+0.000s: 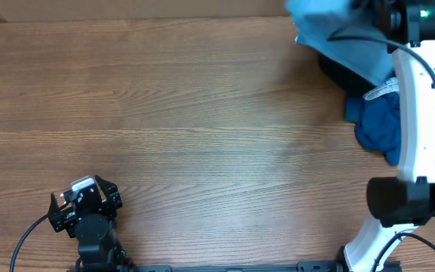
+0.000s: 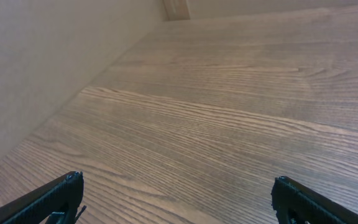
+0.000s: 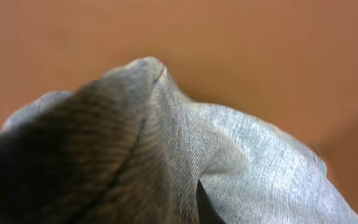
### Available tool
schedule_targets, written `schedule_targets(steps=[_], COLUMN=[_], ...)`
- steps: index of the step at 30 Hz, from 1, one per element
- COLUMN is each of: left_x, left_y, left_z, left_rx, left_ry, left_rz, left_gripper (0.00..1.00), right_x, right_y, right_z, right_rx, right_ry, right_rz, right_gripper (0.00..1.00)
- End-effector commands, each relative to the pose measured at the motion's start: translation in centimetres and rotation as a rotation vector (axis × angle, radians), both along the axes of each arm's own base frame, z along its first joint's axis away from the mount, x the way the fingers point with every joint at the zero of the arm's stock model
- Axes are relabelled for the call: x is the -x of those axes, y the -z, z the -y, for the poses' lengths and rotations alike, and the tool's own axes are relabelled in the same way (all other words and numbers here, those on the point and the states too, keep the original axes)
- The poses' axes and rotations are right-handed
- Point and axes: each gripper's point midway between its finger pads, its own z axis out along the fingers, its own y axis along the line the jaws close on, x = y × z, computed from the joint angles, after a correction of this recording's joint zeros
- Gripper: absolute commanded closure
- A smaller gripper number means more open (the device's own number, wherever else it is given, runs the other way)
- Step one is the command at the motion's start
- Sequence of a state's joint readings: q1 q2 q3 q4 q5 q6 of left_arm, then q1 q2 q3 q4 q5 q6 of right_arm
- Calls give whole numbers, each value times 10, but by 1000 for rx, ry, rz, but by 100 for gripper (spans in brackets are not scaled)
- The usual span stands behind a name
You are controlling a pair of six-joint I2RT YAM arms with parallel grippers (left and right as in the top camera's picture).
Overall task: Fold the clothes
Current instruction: 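Lift the jeans with the right gripper and drop them at table center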
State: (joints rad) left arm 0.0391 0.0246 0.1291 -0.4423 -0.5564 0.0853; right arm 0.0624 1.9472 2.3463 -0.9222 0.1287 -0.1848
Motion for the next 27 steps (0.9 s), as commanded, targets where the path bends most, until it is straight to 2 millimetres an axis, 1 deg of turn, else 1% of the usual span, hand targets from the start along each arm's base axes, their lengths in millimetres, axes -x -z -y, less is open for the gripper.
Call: schedule_targets(steps=[1, 3, 8, 12, 15, 17, 18, 20, 22, 24, 25, 26, 27], left_x=[0, 0, 0, 0, 0, 0, 0, 0, 0, 0, 0, 0, 0], left_y=[1, 1, 1, 1, 1, 1, 1, 1, 1, 1, 1, 1, 1], left_z=[1, 1, 1, 1, 1, 1, 1, 1, 1, 1, 1, 1, 1], left_rx=[8, 8, 8, 8, 8, 8, 8, 8, 8, 8, 8, 8, 8], left_ry=[5, 5, 5, 5, 5, 5, 5, 5, 5, 5, 5, 5, 5], left_rz=[-1, -1, -1, -1, -1, -1, -1, -1, -1, -1, -1, -1, -1], left_gripper=[0, 0, 0, 0, 0, 0, 0, 0, 0, 0, 0, 0, 0], right_x=[50, 64, 92, 115, 131, 142, 146, 149, 147, 138, 128, 115, 100], right_y=[-98, -106, -120, -142, -158, -164, -164, -160, -152, -140, -132, -124, -115], right_z=[-94, -130, -205, -250, -279, -303, -315, -329, -332, -320, -307, -291, -270], right_rx=[-102, -122, -152, -198, -287, -338, -346, -352, -349, -337, -336, -343, -345], right_ry=[-326, -429, -602, -738, -827, -908, -947, -973, -971, -939, -896, -824, -723], right_rz=[206, 219, 267, 346, 387, 411, 416, 416, 386, 338, 302, 268, 232], right_gripper=[96, 96, 96, 96, 96, 96, 96, 96, 96, 96, 93, 41, 0])
